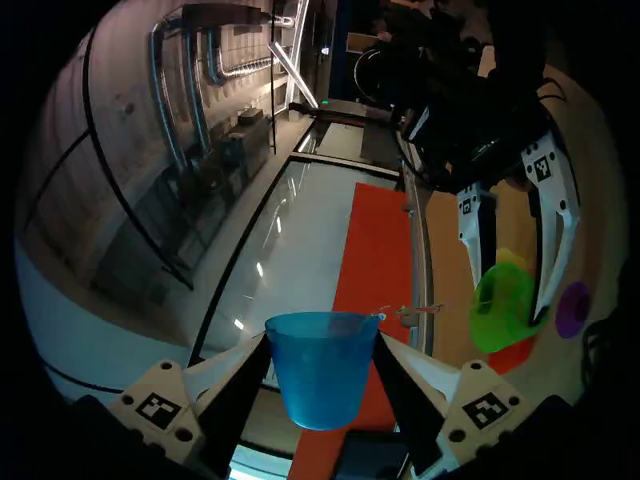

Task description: Pour water

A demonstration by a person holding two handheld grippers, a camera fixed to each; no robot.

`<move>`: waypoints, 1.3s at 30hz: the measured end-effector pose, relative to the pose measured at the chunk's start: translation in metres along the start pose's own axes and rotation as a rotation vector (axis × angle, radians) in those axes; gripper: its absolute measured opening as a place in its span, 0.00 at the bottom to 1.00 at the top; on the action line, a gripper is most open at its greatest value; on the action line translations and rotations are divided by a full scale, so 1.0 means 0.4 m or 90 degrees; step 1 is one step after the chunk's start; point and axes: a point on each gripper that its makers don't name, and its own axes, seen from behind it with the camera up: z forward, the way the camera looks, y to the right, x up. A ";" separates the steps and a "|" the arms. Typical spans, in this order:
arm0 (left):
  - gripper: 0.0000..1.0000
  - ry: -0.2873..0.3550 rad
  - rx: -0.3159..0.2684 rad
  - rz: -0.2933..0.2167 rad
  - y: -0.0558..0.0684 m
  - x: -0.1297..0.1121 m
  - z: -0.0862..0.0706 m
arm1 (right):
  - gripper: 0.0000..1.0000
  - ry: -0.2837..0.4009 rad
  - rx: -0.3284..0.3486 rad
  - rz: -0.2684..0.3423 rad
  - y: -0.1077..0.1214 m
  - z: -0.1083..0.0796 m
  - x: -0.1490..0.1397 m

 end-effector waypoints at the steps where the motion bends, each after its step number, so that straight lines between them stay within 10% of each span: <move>1: 0.86 0.000 0.000 0.003 -0.001 0.000 0.000 | 0.90 0.000 0.000 0.000 0.000 0.000 0.000; 39: 0.86 0.014 0.019 0.087 -0.014 0.019 0.007 | 0.90 0.005 -0.001 -0.002 -0.002 0.008 0.006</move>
